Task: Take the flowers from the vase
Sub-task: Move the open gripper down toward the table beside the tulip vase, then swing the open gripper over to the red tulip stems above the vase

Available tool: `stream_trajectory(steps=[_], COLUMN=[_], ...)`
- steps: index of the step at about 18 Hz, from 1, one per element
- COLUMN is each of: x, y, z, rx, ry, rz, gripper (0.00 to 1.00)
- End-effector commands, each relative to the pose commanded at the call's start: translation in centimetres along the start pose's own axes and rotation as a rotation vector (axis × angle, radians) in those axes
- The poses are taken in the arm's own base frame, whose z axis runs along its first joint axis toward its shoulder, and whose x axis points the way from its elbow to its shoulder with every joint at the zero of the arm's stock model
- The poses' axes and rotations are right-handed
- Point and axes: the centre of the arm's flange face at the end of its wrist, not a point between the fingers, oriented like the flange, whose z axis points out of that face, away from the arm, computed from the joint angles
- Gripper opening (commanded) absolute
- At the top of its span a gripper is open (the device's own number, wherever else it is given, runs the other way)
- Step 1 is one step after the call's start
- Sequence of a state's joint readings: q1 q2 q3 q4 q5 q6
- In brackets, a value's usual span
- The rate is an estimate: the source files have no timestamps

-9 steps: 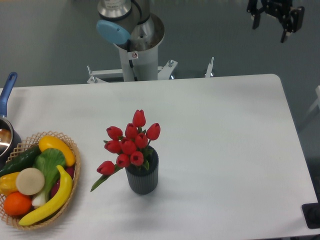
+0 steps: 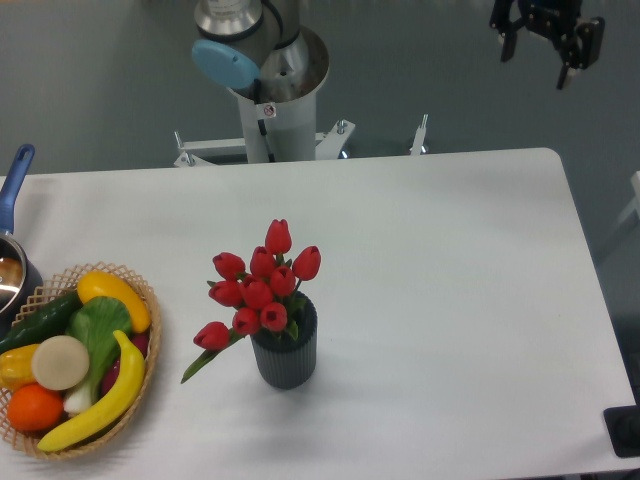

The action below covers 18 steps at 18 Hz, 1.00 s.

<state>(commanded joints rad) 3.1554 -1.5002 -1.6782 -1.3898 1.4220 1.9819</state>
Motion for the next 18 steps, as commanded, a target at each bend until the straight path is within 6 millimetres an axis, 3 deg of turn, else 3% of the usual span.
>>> stream_trajectory(steps=[3,6,12,14,18], x=[-0.1,0.3,-0.5,-0.4,-0.1], y=[-0.3,-1.0,-4.5,-5.2,-8.8], z=[0.1,1.1,2.5,3.4,5.6], rx=[0.015,0.065,0.319,0.359,0.396], ry=[-0.004,0.001,-0.025,-0.046,-0.037], rz=[-0.017,-0.145,-0.380,-0.416,-0.420], gripper=[1.00,1.00,1.00,1.00,1.00])
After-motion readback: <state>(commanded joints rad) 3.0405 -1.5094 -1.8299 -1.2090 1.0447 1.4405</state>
